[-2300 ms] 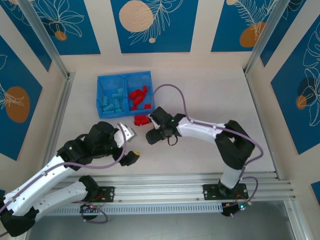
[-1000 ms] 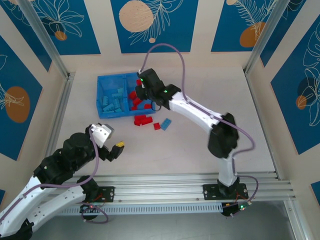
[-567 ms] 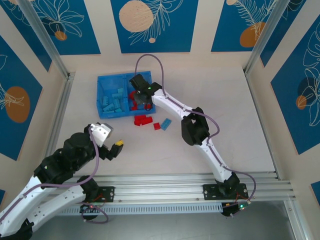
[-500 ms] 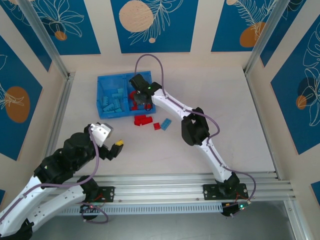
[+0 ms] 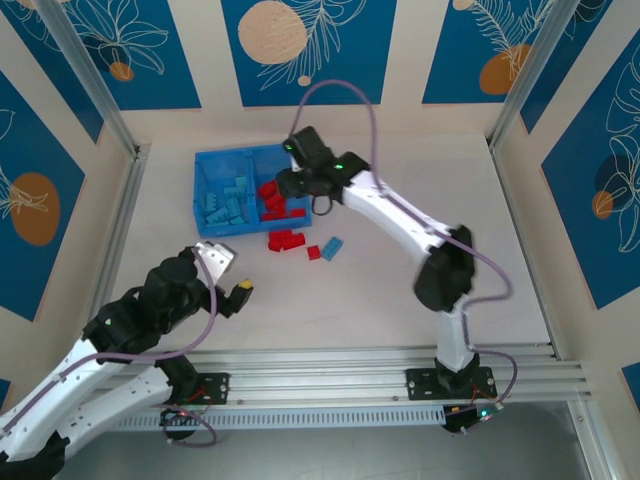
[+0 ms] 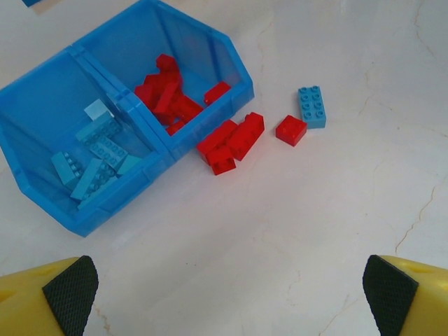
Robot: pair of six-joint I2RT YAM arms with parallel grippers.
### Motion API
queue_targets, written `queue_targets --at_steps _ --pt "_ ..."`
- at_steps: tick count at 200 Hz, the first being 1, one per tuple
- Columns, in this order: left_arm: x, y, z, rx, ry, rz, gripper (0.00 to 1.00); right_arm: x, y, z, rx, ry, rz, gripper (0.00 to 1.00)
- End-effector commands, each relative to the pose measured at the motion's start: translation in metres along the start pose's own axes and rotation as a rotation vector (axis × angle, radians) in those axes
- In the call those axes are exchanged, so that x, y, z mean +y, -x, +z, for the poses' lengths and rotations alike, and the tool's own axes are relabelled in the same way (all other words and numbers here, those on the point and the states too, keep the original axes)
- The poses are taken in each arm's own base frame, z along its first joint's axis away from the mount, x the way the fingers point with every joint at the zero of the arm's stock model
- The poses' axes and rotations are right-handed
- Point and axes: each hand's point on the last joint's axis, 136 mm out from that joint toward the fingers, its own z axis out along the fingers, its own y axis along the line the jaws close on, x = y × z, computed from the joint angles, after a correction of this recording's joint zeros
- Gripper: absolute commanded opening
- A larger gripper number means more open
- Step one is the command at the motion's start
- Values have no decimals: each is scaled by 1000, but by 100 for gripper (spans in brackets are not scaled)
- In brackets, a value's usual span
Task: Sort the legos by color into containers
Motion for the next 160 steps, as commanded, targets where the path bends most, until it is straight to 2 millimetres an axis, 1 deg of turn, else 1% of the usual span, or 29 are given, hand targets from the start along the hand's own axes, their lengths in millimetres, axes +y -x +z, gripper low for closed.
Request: queue_targets --at_steps 1,5,8,9,10,18,26,27,29,33,40,46,61,68,78,85,104,119,140,160 --pt "-17 13 12 10 -81 -106 100 2 -12 -66 -80 140 63 51" --pt "-22 16 16 17 -104 -127 100 0 -18 -79 -95 153 67 52" --pt "-25 18 20 23 -119 -143 100 -3 -26 -84 -95 156 68 53" --pt "-26 19 21 23 -124 -147 100 -4 -26 -88 -104 161 69 53" --pt "-28 20 21 23 -129 -150 100 -5 -31 -87 -95 158 70 54" --pt "-37 26 33 43 -153 -176 100 -14 -51 -106 -115 166 85 59" --pt "-45 30 48 73 -164 -194 100 -23 -70 -122 -133 170 108 65" --pt "-46 30 50 77 -165 -195 100 -24 -70 -125 -141 170 111 65" --pt "-48 32 53 82 -168 -197 100 -27 -77 -124 -132 166 119 66" --pt "-53 33 61 100 -174 -199 100 -33 -88 -130 -134 163 136 69" --pt "-62 36 76 136 -182 -199 99 -43 -101 -145 -155 156 174 75" --pt "-69 38 89 170 -187 -194 99 -51 -118 -151 -147 145 206 78" --pt "-90 45 119 241 -198 -161 98 -69 -149 -167 -133 119 278 86" --pt "-99 45 135 281 -200 -147 97 -76 -162 -176 -130 109 307 91" --pt "-106 47 155 329 -191 -142 95 -83 -177 -185 -128 99 346 99" --pt "-109 45 169 367 -177 -137 93 -86 -186 -191 -128 99 367 100" --pt "-117 44 206 441 -182 -152 88 -96 -205 -203 -137 83 416 100" --pt "-124 39 234 498 -212 -175 86 -100 -212 -208 -147 74 431 100" --pt "-129 33 263 550 -203 -158 83 -101 -213 -211 -148 72 427 99" --pt "-126 26 287 578 -191 -168 80 -99 -210 -212 -149 82 420 100"
